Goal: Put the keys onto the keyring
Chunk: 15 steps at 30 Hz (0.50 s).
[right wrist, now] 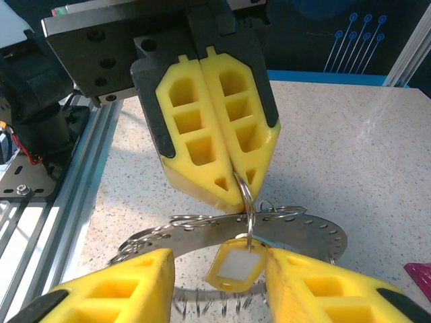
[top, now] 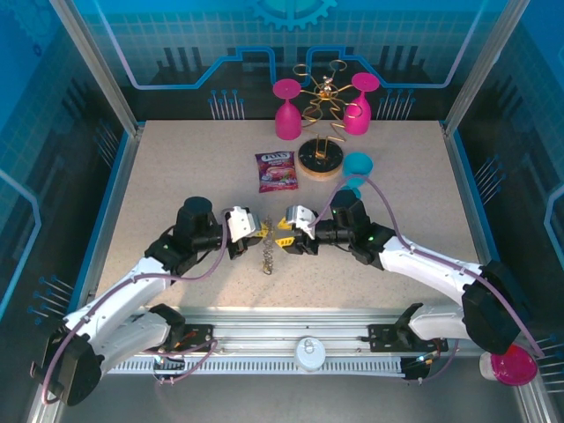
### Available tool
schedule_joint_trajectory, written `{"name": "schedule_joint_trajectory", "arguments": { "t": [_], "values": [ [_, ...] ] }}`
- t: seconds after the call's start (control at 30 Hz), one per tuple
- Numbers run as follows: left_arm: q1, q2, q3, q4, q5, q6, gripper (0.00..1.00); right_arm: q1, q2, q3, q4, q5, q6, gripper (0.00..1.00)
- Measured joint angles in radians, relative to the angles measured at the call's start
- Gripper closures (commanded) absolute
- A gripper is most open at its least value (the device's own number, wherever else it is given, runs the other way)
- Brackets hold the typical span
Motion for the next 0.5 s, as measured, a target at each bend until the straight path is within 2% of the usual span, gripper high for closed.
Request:
{"name": "schedule_joint_trajectory", "arguments": {
  "t": [0.27, 0.5],
  "values": [
    [0.000, -0.003, -0.023, 0.043, 0.034, -0.034, 1.00, 0.000, 0.000, 0.000, 0.034, 0.014, 0.016, 0.76],
    [0.000, -0.003, -0.023, 0.067, 0.055, -0.048, 1.00, 0.002, 0.000, 0.000, 0.039, 0.016, 0.009, 0.84]
  ]
}}
